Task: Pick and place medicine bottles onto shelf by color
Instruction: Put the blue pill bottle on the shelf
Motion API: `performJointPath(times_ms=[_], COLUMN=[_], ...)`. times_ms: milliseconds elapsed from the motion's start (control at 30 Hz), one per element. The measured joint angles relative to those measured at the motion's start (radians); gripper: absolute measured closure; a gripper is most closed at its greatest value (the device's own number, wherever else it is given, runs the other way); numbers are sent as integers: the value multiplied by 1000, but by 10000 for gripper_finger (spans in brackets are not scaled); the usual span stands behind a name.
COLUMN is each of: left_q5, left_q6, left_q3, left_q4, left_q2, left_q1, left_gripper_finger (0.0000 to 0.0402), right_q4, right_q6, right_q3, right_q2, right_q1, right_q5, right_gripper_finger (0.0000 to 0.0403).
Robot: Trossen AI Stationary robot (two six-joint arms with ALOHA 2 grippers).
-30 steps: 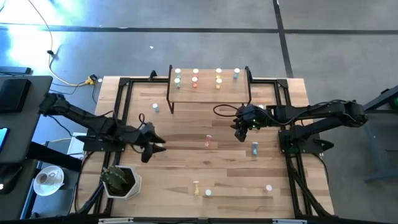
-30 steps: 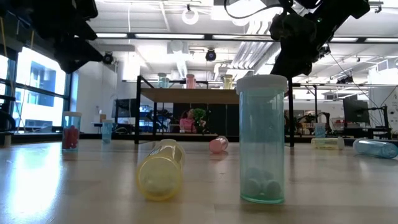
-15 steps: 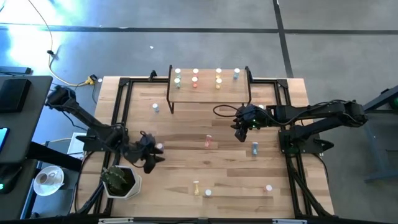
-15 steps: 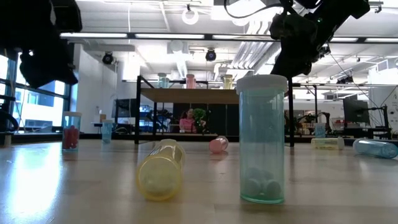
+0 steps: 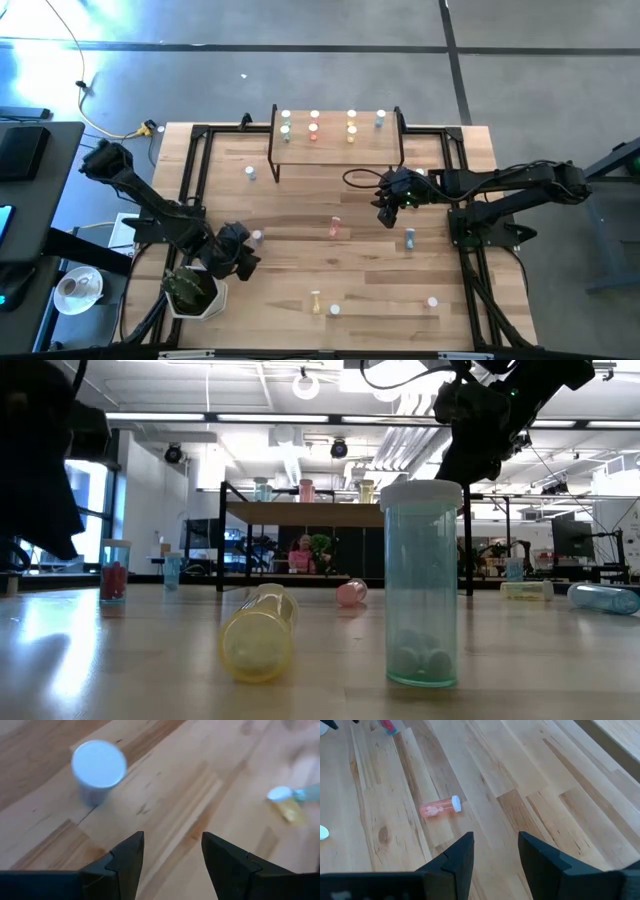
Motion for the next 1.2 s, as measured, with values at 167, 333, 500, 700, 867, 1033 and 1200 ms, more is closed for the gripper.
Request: performJointPath(times_ms=[167,333,500,700,867,1033,1200], left_q5=[-25,-44,-63,-126,-172,-207,-207], left_q6=[-20,-17,-12,-12,-11,19,35], left_q3=[0,0,0,0,1,1,1], left_q4=[3,3,0,-37,-57,-57,-49], left_q2=[73,127,163,180,180,182,211], left_q1=[0,0,0,1,1,5,38], left_gripper_finger=[213,213,213,213,213,213,213], right_q4=[0,0,0,15,20,22,33], right_q6=[2,2,2,1,-1,-7,-17], right_q3=[0,0,0,0,0,0,0], right_q2=[0,0,0,0,0,0,0], right_q1=[0,0,0,0,0,0,0], right_q5=[0,-3,-6,-9,-9,-9,-9], right_gripper_finger=[257,257,257,257,257,257,257])
